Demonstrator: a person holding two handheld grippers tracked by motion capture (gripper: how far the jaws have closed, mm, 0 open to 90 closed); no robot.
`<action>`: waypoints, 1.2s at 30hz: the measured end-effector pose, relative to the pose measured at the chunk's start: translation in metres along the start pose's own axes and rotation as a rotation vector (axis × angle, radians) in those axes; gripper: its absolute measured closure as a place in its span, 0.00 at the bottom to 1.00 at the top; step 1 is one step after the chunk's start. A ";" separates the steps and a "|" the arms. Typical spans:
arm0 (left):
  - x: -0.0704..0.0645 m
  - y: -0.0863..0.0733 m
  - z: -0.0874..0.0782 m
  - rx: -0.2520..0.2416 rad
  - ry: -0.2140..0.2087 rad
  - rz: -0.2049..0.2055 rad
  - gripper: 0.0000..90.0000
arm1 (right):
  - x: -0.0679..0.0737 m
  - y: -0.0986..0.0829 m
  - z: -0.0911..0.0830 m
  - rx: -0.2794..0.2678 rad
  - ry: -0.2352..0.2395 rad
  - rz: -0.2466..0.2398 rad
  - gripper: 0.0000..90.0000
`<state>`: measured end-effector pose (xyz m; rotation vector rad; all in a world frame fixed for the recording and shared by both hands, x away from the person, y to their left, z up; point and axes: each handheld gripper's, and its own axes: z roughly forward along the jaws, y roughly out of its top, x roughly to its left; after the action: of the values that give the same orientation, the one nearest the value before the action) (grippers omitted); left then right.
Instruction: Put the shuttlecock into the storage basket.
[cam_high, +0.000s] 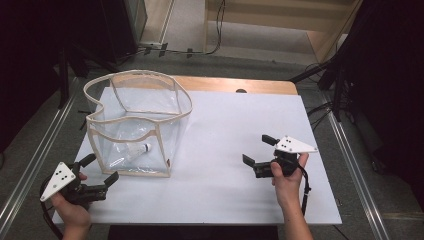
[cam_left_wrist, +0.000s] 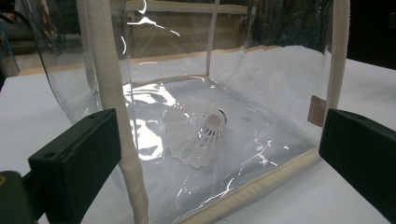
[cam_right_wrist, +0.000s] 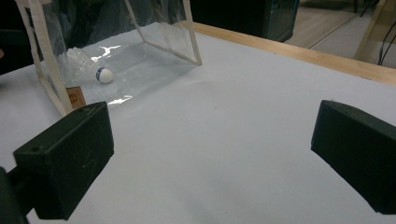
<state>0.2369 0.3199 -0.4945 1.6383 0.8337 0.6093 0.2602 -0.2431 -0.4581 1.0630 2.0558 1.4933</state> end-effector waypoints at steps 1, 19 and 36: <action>0.000 0.000 0.000 0.000 0.001 0.000 0.00 | -0.001 -0.001 -0.001 -0.001 -0.004 0.004 0.00; 0.000 0.000 0.000 0.000 0.000 -0.001 0.00 | -0.013 -0.031 -0.023 0.013 -0.071 0.029 0.00; 0.000 0.000 0.000 0.003 0.000 0.002 0.00 | -0.036 -0.057 -0.051 0.017 -0.137 0.079 0.00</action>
<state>0.2368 0.3194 -0.4946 1.6421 0.8337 0.6094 0.2281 -0.3115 -0.4967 1.2309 1.9558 1.4006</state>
